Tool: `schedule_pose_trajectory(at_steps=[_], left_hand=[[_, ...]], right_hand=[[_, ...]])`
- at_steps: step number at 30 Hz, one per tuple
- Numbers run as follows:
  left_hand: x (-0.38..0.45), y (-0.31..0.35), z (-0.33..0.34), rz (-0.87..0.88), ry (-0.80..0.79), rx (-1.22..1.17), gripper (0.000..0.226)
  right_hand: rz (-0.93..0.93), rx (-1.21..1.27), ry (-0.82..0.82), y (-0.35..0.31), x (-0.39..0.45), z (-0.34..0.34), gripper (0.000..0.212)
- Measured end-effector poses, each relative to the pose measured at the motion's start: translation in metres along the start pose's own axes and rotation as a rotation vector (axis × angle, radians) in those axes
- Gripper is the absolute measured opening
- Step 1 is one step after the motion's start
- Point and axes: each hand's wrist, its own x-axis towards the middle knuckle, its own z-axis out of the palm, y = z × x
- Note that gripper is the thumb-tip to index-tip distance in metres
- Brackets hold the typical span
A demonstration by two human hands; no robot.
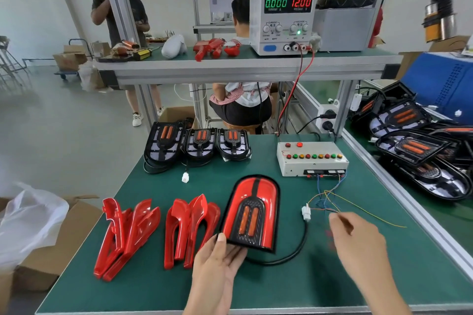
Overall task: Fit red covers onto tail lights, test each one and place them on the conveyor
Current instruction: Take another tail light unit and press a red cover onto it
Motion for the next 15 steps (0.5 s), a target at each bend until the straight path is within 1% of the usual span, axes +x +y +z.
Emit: schedule_pose_trajectory(at_steps=[2, 4, 6, 8, 11, 13, 15], left_hand=[[0.0, 0.0, 0.003, -0.002, 0.037, 0.001, 0.024], [-0.002, -0.002, 0.006, -0.007, 0.059, 0.028, 0.022], [-0.006, -0.006, 0.009, -0.01, 0.068, 0.06, 0.021], [-0.008, -0.009, 0.011, -0.019, 0.101, 0.066, 0.021], [-0.009, -0.013, 0.015, -0.042, 0.162, 0.067, 0.024], [-0.01, -0.013, 0.018, -0.05, 0.189, 0.076, 0.025], [-0.008, -0.014, 0.02, -0.06, 0.213, 0.09, 0.027]], right_hand=[[-0.037, -0.264, -0.078, 0.007, -0.006, 0.006, 0.032], [-0.051, -0.436, -0.148, 0.005, -0.006, 0.021, 0.035], [-0.057, -0.522, -0.134, -0.008, 0.0, 0.035, 0.041], [-0.083, -0.581, -0.106, -0.019, 0.008, 0.049, 0.041], [-0.093, -0.671, -0.152, -0.026, 0.02, 0.064, 0.036], [-0.086, -0.709, -0.157, -0.027, 0.023, 0.069, 0.027], [-0.105, -0.73, -0.157, -0.027, 0.017, 0.068, 0.024]])
